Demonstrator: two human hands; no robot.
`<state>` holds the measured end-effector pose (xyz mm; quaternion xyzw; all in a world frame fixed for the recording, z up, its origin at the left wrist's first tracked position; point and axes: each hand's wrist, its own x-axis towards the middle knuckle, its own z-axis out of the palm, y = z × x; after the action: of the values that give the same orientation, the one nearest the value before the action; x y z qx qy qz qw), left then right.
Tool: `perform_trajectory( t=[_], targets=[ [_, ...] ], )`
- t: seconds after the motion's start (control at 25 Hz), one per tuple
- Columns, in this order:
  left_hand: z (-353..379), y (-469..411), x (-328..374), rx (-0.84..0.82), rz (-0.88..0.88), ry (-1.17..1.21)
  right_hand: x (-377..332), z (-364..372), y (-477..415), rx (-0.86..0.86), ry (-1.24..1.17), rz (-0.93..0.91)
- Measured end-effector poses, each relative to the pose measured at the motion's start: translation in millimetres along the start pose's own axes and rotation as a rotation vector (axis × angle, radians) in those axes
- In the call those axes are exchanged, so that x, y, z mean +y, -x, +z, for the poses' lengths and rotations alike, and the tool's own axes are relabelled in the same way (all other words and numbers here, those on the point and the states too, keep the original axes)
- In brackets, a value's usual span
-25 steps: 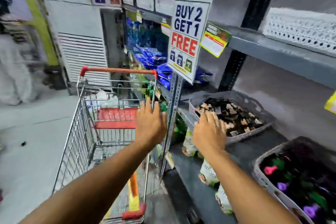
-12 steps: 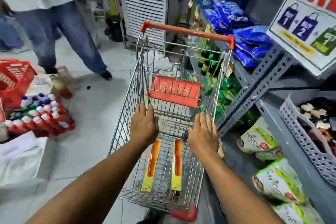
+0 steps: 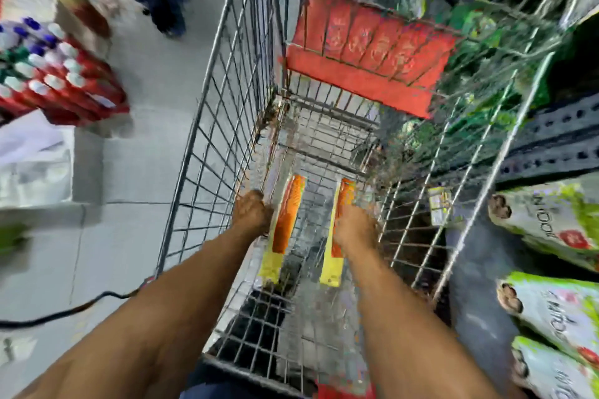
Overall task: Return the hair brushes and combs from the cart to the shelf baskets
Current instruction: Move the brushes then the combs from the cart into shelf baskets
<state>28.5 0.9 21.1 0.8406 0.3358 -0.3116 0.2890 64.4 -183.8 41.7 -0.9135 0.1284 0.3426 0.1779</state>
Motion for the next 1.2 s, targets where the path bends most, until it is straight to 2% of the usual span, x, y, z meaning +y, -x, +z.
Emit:
perform_trajectory(
  t=[0.12, 0.24, 0.36, 0.48, 0.68, 0.76, 0.84, 0.96, 1.04, 1.12, 1.2],
  targets=[
    [21.4, -14.7, -7.3, -0.063, -0.036, -0.006, 7.0, 32.6, -21.5, -0.078, -0.049, 0.121],
    [42.4, -23.5, -10.1, -0.049, -0.082, -0.018, 8.6, 49.8, -29.8, -0.047, -0.052, 0.292],
    [50.6, -25.3, -2.5, 0.004, -0.136, -0.034, 11.3, 57.3, -33.7, -0.045, -0.028, 0.349],
    [57.6, -25.7, 0.8, -0.050, -0.160, 0.024, 12.5, 58.0, -34.6, -0.058, -0.039, 0.431],
    [57.0, -20.2, -1.5, -0.088, -0.146, 0.106, 22.4, 58.6, -34.0, -0.029, 0.028, 0.351],
    [54.5, -16.2, -3.5, -0.095, -0.154, 0.158, 23.1, 57.8, -29.4, 0.050, 0.095, 0.264],
    [49.1, -9.5, -6.6, -0.079, -0.162, 0.246, 17.7, 46.3, -17.8, 0.069, 0.028, 0.229],
    [38.8, -1.2, -5.8, -0.040, -0.173, 0.380, 7.8, 27.7, -3.4, 0.019, -0.110, 0.310],
    [29.8, 7.9, -6.6, -0.064, -0.171, 0.550, 7.8, 22.7, 7.2, 0.020, -0.166, 0.314],
    [25.4, 13.9, -10.5, -0.090, -0.103, 0.642, 1.8, 14.6, 21.4, 0.023, -0.210, 0.301],
    [35.5, 3.4, -23.6, -0.044, -0.039, 0.676, -0.1, 5.8, 30.7, 0.049, -0.258, 0.307]
  ],
)
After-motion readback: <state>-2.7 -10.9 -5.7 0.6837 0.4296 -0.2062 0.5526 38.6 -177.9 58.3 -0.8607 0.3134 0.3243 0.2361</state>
